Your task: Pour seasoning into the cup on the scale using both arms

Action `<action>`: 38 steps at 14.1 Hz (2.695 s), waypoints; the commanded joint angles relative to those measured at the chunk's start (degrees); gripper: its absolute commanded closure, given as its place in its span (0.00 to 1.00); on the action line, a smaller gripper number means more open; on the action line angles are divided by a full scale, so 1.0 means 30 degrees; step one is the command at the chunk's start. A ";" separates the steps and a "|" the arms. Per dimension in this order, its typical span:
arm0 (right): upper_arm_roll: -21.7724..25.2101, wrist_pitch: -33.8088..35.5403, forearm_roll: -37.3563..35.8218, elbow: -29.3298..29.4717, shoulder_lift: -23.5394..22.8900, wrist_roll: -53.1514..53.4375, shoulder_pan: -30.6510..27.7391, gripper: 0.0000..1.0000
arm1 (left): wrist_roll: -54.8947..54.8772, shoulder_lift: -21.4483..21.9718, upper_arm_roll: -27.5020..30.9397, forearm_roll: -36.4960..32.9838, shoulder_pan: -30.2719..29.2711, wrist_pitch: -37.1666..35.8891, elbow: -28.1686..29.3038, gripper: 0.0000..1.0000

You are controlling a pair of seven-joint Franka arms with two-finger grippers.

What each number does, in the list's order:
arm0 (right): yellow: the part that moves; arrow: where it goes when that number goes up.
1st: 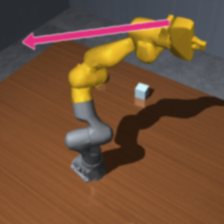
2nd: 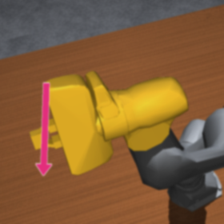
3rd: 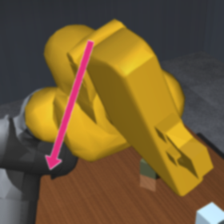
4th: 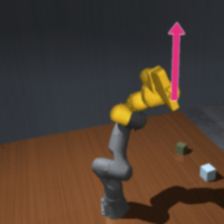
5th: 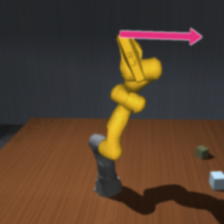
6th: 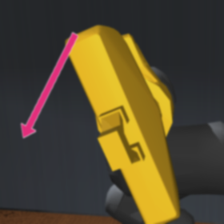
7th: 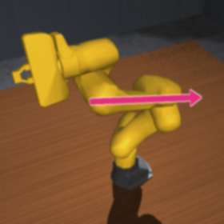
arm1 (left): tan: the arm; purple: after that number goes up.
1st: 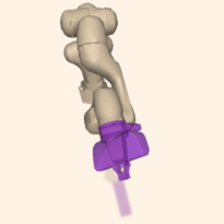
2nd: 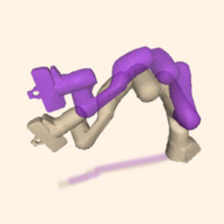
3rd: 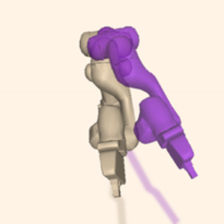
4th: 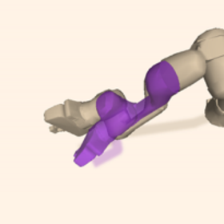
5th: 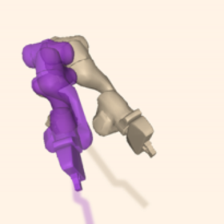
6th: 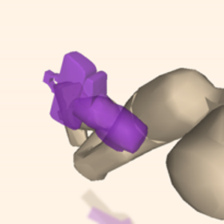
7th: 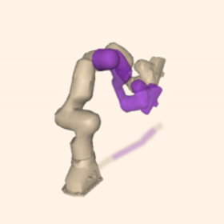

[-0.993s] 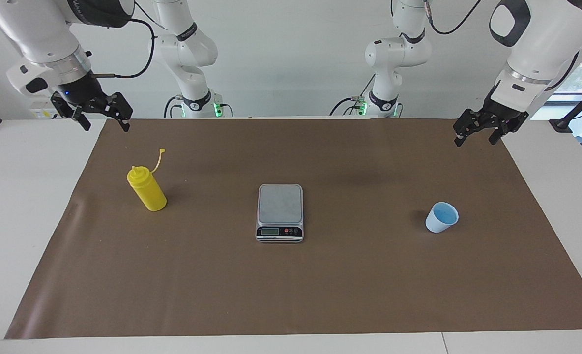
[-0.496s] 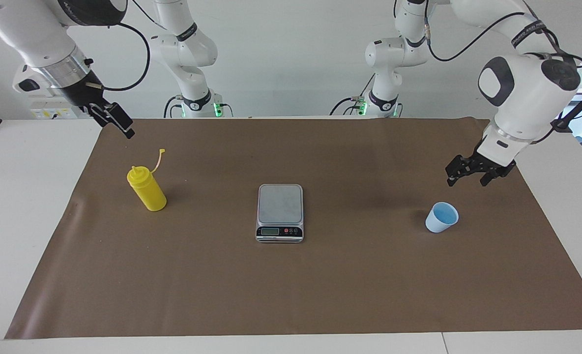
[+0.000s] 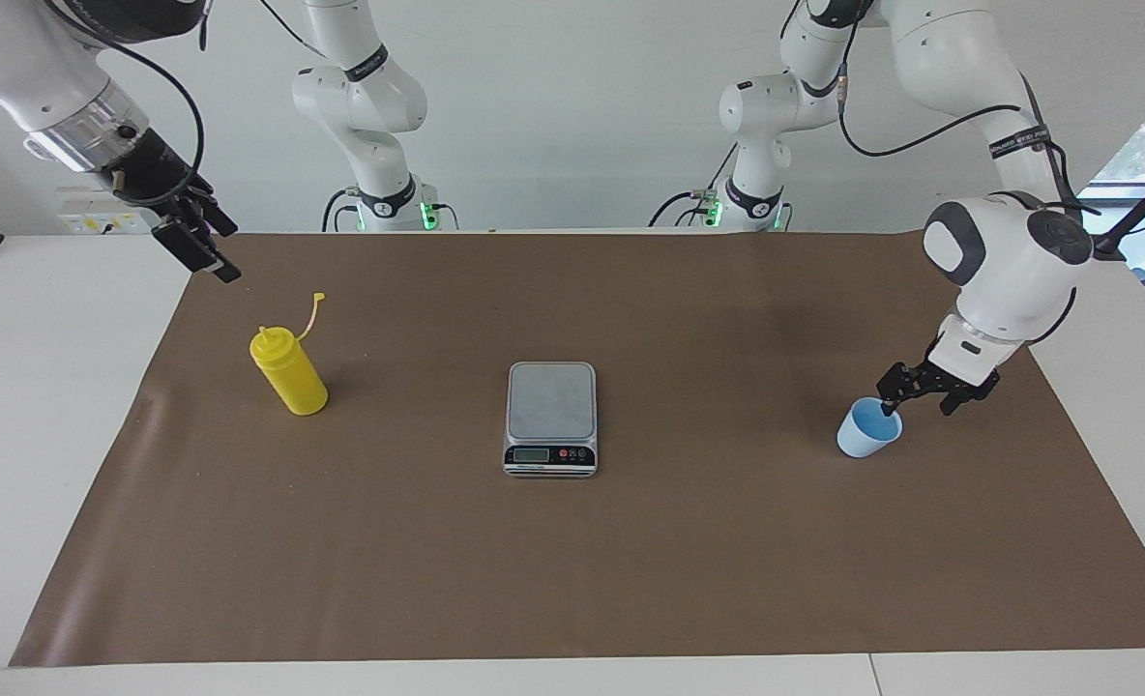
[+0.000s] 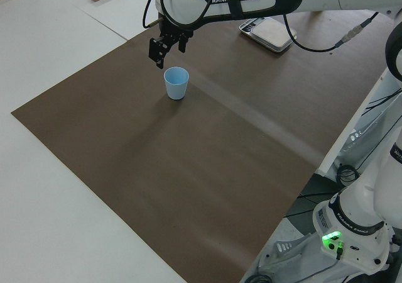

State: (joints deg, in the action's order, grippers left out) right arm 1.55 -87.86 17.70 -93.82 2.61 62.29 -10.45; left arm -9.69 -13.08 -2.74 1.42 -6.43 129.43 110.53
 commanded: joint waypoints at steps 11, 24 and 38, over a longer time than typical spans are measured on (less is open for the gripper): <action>-0.0106 0.2445 0.5672 -0.0369 -0.4529 -0.1737 -0.5536 0.00 | 0.0446 0.0612 -0.0170 -0.0123 0.0764 0.2998 0.2765 1.00; -0.0282 0.3068 0.8046 0.1013 -1.0687 -0.6787 -0.7652 0.00 | 1.0276 0.1843 -0.0229 -0.0210 0.6469 -0.1103 0.0834 1.00; -0.0311 -0.0216 0.9775 -0.3239 -0.9895 -0.7931 -0.6335 0.00 | 2.5438 -0.4369 -0.0229 -0.0826 1.4681 -0.3448 -0.7430 1.00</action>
State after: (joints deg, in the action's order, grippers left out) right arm 0.64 -86.81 45.80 -100.81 -29.20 39.95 -30.16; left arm 64.68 -25.06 -4.35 0.44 36.29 121.29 90.89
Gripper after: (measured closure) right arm 0.000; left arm 0.960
